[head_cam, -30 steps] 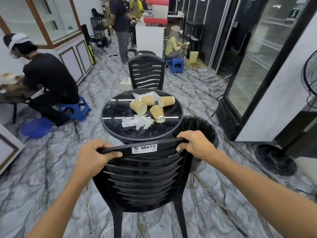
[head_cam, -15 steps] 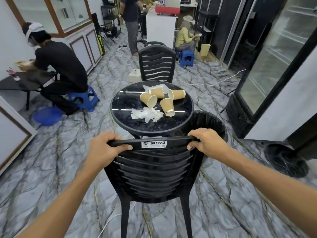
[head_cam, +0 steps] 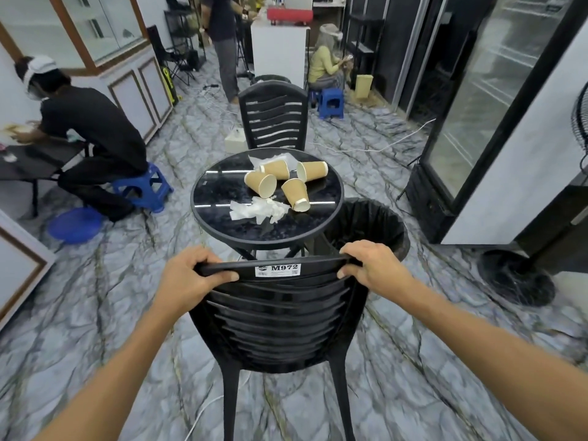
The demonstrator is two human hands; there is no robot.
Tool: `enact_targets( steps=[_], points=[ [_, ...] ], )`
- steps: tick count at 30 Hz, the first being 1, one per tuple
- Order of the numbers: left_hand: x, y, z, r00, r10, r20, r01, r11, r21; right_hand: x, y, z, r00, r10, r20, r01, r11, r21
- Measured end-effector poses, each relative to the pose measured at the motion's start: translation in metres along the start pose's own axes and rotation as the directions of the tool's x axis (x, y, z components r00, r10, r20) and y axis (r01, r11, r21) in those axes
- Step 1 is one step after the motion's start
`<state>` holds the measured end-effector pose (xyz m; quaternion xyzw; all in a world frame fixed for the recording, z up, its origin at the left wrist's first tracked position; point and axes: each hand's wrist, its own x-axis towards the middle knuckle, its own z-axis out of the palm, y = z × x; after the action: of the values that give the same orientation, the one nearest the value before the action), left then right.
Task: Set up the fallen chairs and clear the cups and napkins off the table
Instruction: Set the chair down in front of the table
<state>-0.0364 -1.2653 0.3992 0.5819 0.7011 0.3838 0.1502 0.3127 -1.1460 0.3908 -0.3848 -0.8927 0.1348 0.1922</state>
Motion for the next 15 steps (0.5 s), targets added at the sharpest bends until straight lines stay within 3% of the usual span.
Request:
enact_targets(
  steps=[4,8,15],
  points=[
    [-0.009,-0.008,0.0,0.999,-0.021,0.043,0.021,1.0,0.003,-0.013,-0.005,0.004,1.0,0.015,0.006,-0.015,1.0,-0.003],
    [-0.038,-0.014,0.004,0.998,0.031,0.047,-0.03,0.999,-0.017,-0.046,-0.013,0.016,0.995,-0.028,-0.099,0.022,0.998,-0.066],
    [-0.1,-0.015,0.004,0.991,0.13,0.036,-0.13,0.991,0.009,-0.102,-0.034,0.035,0.987,-0.057,-0.151,0.043,0.994,-0.097]
  ],
)
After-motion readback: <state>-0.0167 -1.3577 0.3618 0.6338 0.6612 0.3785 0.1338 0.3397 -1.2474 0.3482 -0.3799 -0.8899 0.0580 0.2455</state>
